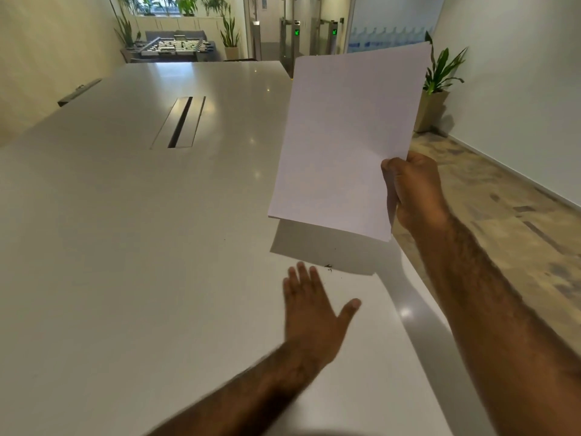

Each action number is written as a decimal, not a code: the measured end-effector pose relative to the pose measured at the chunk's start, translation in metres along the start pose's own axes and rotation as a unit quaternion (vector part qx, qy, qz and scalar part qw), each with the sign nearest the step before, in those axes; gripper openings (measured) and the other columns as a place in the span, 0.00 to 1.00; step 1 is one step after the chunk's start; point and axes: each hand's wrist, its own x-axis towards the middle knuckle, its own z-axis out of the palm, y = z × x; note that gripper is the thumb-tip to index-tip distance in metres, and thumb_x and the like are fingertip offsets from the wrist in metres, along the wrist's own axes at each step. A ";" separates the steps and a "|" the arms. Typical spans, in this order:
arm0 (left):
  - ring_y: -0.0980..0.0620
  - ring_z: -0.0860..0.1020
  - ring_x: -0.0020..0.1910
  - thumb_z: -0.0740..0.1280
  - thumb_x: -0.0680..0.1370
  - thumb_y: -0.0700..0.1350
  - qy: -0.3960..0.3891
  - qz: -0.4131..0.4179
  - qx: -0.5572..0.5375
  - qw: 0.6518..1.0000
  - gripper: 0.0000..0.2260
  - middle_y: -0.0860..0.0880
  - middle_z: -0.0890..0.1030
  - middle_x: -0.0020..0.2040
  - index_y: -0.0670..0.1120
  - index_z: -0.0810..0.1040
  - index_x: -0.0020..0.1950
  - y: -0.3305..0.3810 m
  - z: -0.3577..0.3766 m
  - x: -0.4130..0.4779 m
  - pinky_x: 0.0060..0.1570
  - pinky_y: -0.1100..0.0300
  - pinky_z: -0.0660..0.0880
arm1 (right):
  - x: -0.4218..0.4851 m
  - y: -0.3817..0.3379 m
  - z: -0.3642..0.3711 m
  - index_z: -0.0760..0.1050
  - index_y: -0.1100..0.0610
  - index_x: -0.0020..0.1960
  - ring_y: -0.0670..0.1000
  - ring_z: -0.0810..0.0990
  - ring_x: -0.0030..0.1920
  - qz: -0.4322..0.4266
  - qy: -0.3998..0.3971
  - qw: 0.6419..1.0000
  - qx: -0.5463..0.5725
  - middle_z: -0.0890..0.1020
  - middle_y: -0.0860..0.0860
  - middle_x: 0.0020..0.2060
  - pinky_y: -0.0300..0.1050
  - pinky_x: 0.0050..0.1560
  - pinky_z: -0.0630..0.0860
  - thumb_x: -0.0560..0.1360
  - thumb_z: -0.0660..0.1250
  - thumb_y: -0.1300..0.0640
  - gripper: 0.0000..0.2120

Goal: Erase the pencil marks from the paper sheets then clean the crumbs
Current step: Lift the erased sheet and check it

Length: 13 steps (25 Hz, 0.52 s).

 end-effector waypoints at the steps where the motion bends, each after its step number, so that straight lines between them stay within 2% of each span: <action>1: 0.40 0.31 0.81 0.39 0.79 0.75 -0.011 0.032 -0.002 0.999 0.48 0.38 0.31 0.81 0.39 0.33 0.82 0.019 0.001 0.004 0.80 0.44 0.32 | 0.000 -0.002 0.000 0.80 0.51 0.51 0.46 0.86 0.42 0.004 0.001 1.000 -0.001 0.86 0.43 0.47 0.34 0.41 0.81 0.77 0.65 0.65 0.11; 3: 0.43 0.31 0.82 0.40 0.80 0.75 -0.018 0.115 -0.022 0.993 0.46 0.42 0.31 0.82 0.41 0.32 0.82 0.040 0.000 0.008 0.79 0.47 0.31 | 0.001 -0.006 -0.003 0.80 0.52 0.56 0.46 0.86 0.43 0.008 0.002 1.000 -0.004 0.86 0.43 0.49 0.32 0.39 0.80 0.77 0.66 0.64 0.12; 5: 0.47 0.32 0.82 0.39 0.80 0.75 0.021 0.158 -0.041 0.986 0.45 0.45 0.31 0.82 0.44 0.34 0.83 0.025 -0.005 0.009 0.79 0.48 0.31 | 0.005 -0.009 -0.008 0.80 0.55 0.60 0.46 0.87 0.42 0.006 -0.001 1.000 -0.005 0.86 0.43 0.50 0.31 0.38 0.80 0.77 0.66 0.64 0.14; 6: 0.48 0.33 0.82 0.38 0.80 0.75 0.060 0.143 -0.038 0.987 0.45 0.46 0.32 0.83 0.43 0.35 0.83 0.006 -0.008 0.011 0.79 0.49 0.30 | 0.006 -0.010 -0.012 0.80 0.56 0.62 0.46 0.87 0.43 0.003 -0.002 1.000 -0.002 0.86 0.45 0.51 0.32 0.39 0.81 0.77 0.66 0.64 0.15; 8: 0.45 0.36 0.83 0.35 0.79 0.75 0.097 0.043 0.000 0.994 0.46 0.42 0.35 0.83 0.41 0.38 0.84 -0.039 -0.016 0.016 0.79 0.48 0.31 | 0.010 -0.010 -0.019 0.78 0.59 0.65 0.51 0.87 0.49 0.000 0.011 1.000 -0.003 0.85 0.50 0.57 0.39 0.51 0.84 0.77 0.65 0.65 0.17; 10: 0.42 0.37 0.83 0.33 0.77 0.74 0.034 -0.036 0.028 0.998 0.48 0.39 0.35 0.83 0.39 0.37 0.83 -0.060 -0.022 0.019 0.80 0.46 0.34 | 0.013 -0.008 -0.020 0.77 0.62 0.67 0.55 0.85 0.55 0.004 0.022 1.000 0.009 0.84 0.54 0.60 0.46 0.60 0.82 0.77 0.65 0.67 0.19; 13: 0.42 0.33 0.82 0.36 0.78 0.75 -0.005 0.009 0.002 1.000 0.48 0.39 0.33 0.82 0.38 0.34 0.82 -0.026 -0.010 0.024 0.79 0.47 0.31 | 0.016 -0.005 -0.015 0.77 0.62 0.67 0.56 0.85 0.54 0.010 0.020 1.000 0.019 0.84 0.54 0.59 0.45 0.58 0.83 0.77 0.65 0.68 0.19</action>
